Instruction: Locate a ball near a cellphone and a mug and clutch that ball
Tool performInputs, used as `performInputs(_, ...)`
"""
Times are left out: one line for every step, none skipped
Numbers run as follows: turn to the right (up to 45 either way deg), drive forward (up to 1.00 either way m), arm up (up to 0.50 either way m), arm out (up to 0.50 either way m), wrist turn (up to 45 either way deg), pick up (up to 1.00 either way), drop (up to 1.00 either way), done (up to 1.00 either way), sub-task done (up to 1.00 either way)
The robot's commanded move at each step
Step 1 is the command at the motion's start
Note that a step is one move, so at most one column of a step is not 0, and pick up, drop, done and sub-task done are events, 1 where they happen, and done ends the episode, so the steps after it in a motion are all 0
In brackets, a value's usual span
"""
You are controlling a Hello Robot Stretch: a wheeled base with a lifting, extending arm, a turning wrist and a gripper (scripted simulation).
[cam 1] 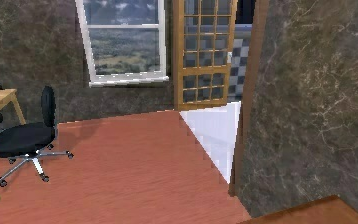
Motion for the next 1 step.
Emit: performInputs(0.0,0.00,0.00,0.00,0.0,0.00,0.00,1.00,0.00)
